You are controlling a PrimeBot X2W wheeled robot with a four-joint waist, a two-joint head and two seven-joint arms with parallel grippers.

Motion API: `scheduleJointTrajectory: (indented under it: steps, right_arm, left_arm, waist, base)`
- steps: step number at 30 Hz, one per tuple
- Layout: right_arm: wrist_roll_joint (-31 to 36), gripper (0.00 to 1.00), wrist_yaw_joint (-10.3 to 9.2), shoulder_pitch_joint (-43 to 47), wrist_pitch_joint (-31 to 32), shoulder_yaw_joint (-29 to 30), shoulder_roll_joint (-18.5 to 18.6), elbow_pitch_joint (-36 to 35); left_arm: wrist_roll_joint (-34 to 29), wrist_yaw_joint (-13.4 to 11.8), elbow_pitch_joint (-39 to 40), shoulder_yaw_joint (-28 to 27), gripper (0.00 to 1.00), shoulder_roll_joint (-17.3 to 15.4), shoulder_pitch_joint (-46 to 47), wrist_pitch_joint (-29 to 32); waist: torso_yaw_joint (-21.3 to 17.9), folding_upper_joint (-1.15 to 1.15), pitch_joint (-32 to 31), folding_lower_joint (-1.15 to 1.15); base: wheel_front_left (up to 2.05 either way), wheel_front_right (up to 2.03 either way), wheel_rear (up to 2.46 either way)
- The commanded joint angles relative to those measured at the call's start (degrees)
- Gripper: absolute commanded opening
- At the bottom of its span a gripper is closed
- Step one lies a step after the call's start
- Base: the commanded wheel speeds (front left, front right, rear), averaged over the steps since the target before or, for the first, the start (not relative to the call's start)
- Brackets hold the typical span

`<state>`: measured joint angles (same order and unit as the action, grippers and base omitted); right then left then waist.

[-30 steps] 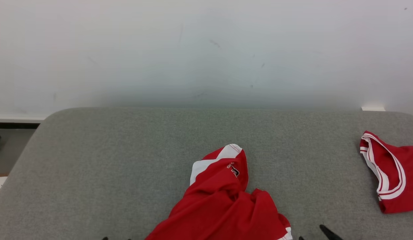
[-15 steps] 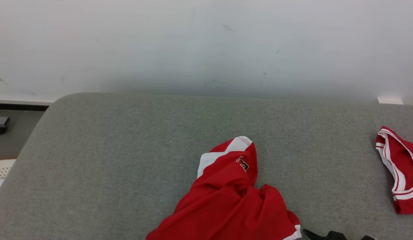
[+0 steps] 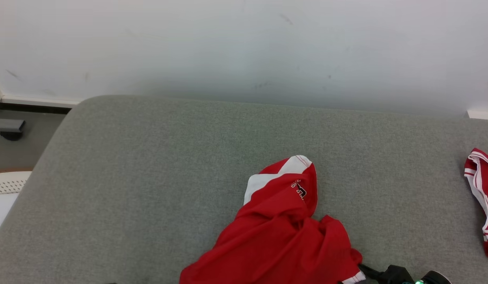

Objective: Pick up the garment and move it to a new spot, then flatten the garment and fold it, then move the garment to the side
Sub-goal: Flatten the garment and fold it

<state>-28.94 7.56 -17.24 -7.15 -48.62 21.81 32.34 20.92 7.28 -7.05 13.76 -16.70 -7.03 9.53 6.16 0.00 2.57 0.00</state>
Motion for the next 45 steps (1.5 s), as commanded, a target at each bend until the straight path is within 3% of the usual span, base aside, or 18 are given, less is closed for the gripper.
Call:
scheduleJointTrajectory:
  steps: [1, 14, 27, 28, 29, 31, 32, 33, 34, 35, 36, 42, 45]
  right_arm:
    - [-1.0, 1.0, -0.16, -0.7, -0.2, -0.8, 0.3, 0.9]
    - [-3.5, 1.0, -0.17, -3.5, -2.6, -3.8, 0.4, 3.5]
    - [-4.9, 1.0, -0.18, -5.3, -3.4, -6.2, -0.4, 5.0]
    - [-5.0, 1.0, -0.18, -5.3, -3.5, -6.4, -0.5, 5.0]
    - [-5.2, 1.0, -0.18, -5.3, -3.3, -6.7, -0.5, 5.1]
    - [-5.6, 1.0, -0.18, -5.3, -3.1, -7.4, -0.5, 5.1]
    - [-5.9, 1.0, -0.17, -5.3, -2.9, -7.9, -0.4, 5.0]
    - [-6.1, 1.0, -0.17, -5.4, -2.7, -8.5, -0.5, 4.8]
    - [-6.7, 0.85, -0.13, -5.3, -2.5, -9.0, -0.6, 4.5]
    - [-7.6, 0.24, -0.09, -5.3, -2.4, -9.1, -0.8, 4.5]
    - [-8.6, 0.0, -0.09, -5.3, -2.0, -9.5, -1.1, 4.3]
    - [-15.9, 0.0, -0.1, -5.5, -4.4, -8.5, -1.2, 0.9]
    - [-22.8, 0.0, -0.1, -4.8, -5.9, -5.6, -0.5, -3.7]
  left_arm:
    - [0.8, 0.1, 1.0, 0.5, 1.0, -0.7, -0.8, 1.0]
    - [4.7, 0.2, 5.0, 5.8, 1.0, -3.2, -0.7, 6.7]
    - [5.9, 0.2, -1.5, 9.6, 1.0, -3.8, 3.5, 3.3]
    - [6.3, 0.2, -1.7, 10.0, 0.82, -3.9, 3.5, 3.2]
    - [6.6, 0.2, -1.9, 10.3, 0.7, -4.0, 3.4, 3.2]
    - [7.3, 0.2, -2.1, 10.9, 0.64, -4.2, 3.5, 3.0]
    - [7.4, 0.2, -2.1, 11.2, 0.51, -4.2, 3.7, 3.0]
    - [7.5, 0.2, -2.3, 11.7, 0.48, -4.2, 4.0, 2.8]
    - [7.9, 0.2, -2.5, 12.2, 0.4, -4.0, 4.3, 2.5]
    - [8.6, 0.2, -2.8, 12.8, 0.21, -3.8, 4.7, 2.4]
    - [9.1, 0.2, -3.1, 13.6, 0.0, -3.7, 4.9, 2.3]
    - [18.6, 0.2, -1.4, 15.6, 0.0, -2.1, 6.3, 0.4]
    - [23.4, 0.2, 1.5, 14.8, 0.0, -3.5, 6.9, -0.6]
  waist:
    - [0.1, 0.0, 0.2, 0.0]
    - [-1.7, 0.0, 1.4, 0.0]
    - [-3.3, 0.0, 2.0, 0.0]
    - [-3.4, 0.0, 1.9, 0.0]
    - [-3.3, 0.0, 1.9, 0.0]
    - [-3.2, 0.0, 1.8, 0.0]
    - [-3.1, 0.0, 1.8, 0.0]
    - [-3.0, 0.0, 1.7, 0.0]
    - [-2.8, 0.0, 1.7, 0.0]
    - [-2.8, 0.0, 1.6, 0.0]
    - [-2.7, 0.0, 1.5, 0.0]
    - [-2.8, 0.0, 0.3, 0.0]
    - [-3.2, 0.0, -0.7, 0.0]
  base:
    - [0.0, 0.0, 0.0]
    - [0.0, 0.0, 0.0]
    - [0.0, 0.0, 0.0]
    - [0.0, 0.0, 0.0]
    - [0.0, 0.0, 0.0]
    - [0.0, 0.0, 0.0]
    - [0.0, 0.0, 0.0]
    - [0.0, 0.0, 0.0]
    - [0.0, 0.0, 0.0]
    - [0.0, 0.0, 0.0]
    - [0.0, 0.0, 0.0]
    - [0.0, 0.0, 0.0]
    - [0.0, 0.0, 0.0]
